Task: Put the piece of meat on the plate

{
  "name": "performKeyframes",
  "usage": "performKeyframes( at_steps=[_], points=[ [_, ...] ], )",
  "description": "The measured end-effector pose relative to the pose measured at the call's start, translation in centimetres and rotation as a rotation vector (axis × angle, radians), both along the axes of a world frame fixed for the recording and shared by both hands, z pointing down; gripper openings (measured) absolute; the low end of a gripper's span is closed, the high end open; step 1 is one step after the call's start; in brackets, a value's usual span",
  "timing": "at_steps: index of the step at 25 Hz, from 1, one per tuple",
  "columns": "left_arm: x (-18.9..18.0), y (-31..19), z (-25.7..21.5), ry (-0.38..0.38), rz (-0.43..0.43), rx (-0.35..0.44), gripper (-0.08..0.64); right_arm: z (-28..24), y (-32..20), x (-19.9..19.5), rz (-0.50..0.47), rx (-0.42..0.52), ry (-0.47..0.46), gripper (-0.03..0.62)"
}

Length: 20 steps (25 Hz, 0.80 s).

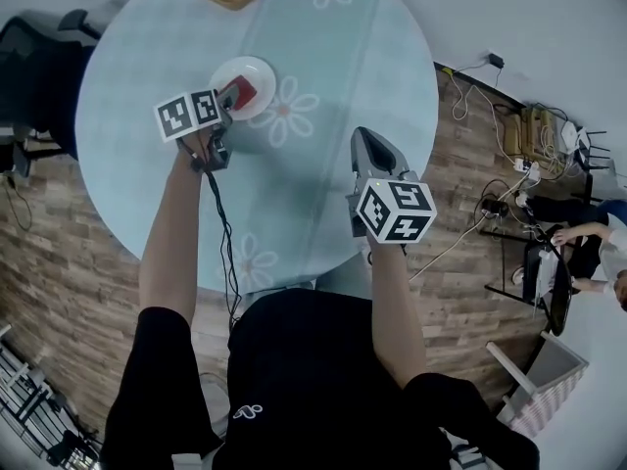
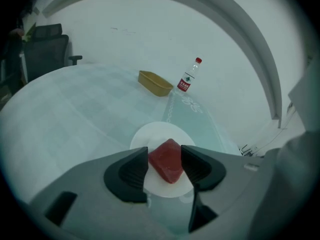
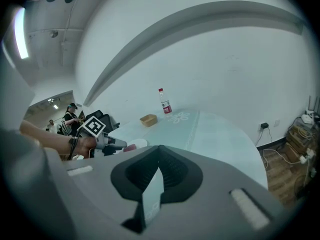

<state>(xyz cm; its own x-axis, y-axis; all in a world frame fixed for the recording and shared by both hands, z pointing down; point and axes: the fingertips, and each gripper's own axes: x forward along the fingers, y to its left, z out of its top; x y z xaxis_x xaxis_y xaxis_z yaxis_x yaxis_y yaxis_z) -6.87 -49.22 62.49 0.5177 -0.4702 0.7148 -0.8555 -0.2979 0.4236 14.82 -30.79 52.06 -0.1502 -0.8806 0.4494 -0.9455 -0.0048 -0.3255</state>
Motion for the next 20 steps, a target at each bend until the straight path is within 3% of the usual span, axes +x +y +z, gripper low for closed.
performKeyframes(
  at_steps=[2,4,6,7,10,14,17,20],
  points=[
    [-0.8,0.8,-1.4,0.023,-0.063,0.025,0.209,-0.3,0.0,0.3,-0.027,0.007,0.003,0.009],
    [-1.2,1.8,-3.8,0.096,-0.146,0.056,0.171,-1.4,-0.3,0.6,-0.051,0.035,0.001,0.009],
    [-1.2,3.5,-7.0,0.231,-0.245,0.088,0.023,-2.8,-0.8,0.6,-0.079,0.077,0.001,0.009],
    [-1.0,4.7,-8.6,0.292,-0.285,0.117,-0.007,-3.5,-1.0,0.3,-0.104,0.096,0.003,0.009],
    [-0.7,8.4,-13.6,0.356,-0.342,0.262,-0.006,-5.2,-1.2,-1.7,-0.203,0.136,0.011,0.009],
    [-0.7,12.8,-20.1,0.323,-0.373,0.431,-0.006,-8.0,-1.5,-4.2,-0.301,0.199,0.013,0.009],
    [-0.9,15.5,-24.2,0.229,-0.454,0.527,-0.006,-11.4,-2.3,-6.6,-0.374,0.269,0.020,0.009],
    [-0.7,18.3,-27.2,0.095,-0.446,0.642,-0.006,-15.1,-1.8,-8.2,-0.431,0.356,0.039,0.009]
  ],
)
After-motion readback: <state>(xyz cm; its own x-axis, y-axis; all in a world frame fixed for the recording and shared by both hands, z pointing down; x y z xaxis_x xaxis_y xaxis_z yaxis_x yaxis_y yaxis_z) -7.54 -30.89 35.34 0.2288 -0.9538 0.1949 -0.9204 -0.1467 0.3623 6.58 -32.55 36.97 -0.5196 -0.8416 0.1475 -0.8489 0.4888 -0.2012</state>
